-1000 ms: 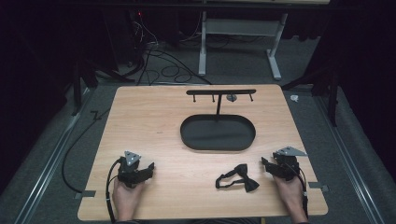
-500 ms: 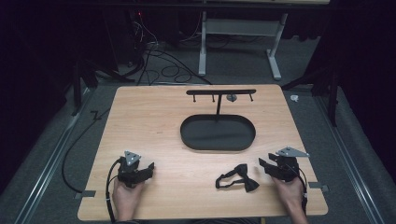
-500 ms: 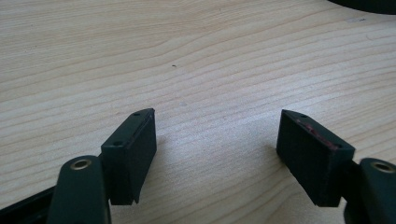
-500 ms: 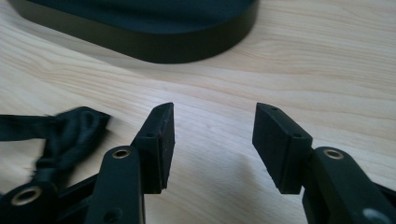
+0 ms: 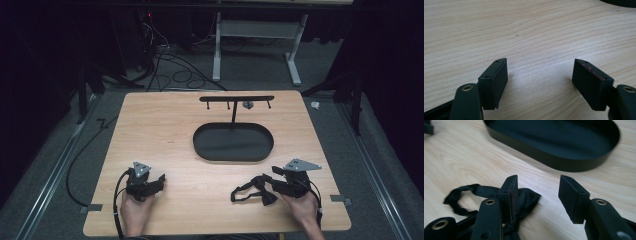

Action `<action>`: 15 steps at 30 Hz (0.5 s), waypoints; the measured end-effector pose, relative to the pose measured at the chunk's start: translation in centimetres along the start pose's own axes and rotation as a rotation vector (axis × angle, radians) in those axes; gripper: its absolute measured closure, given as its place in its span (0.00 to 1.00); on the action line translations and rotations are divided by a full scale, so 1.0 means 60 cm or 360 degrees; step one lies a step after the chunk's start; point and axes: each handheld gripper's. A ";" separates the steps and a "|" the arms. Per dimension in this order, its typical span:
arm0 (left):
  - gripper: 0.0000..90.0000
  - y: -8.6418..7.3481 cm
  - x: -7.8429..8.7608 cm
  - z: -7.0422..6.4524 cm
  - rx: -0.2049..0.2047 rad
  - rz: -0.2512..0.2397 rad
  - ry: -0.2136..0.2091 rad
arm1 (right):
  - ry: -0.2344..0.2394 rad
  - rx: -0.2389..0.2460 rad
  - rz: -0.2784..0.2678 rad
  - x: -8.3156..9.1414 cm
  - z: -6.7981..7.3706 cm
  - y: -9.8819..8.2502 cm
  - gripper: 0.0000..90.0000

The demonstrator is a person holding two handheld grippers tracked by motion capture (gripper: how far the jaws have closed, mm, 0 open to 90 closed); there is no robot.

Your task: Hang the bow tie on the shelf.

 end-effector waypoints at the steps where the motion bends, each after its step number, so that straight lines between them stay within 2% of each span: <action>1: 0.32 0.000 0.000 0.000 0.0000 0.0000 0.0000 | 0.0022 0.0009 0.0002 -0.002 0.004 0.002 0.57; 5: 0.32 0.000 0.000 0.000 0.0000 0.0000 0.0000 | 0.0119 0.0050 0.0030 -0.013 0.023 0.007 0.58; 8: 0.32 0.000 0.000 0.000 0.0000 0.0000 0.0000 | 0.0152 0.0070 0.0038 -0.016 0.030 0.009 0.58; 9: 0.32 0.000 0.000 0.000 0.0000 0.0000 0.0000 | 0.0195 0.0092 0.0050 -0.022 0.039 0.011 0.59; 15: 0.32 0.000 0.000 0.000 0.0000 0.0000 0.0000 | 0.0281 0.0151 0.0091 -0.036 0.059 0.016 0.60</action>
Point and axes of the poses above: each handheld gripper's, and its own axes: x roughly backward along the jaws, y roughly out of its top, z roughly to its left, and after that the axes turned 11 degrees about -z, right-handed
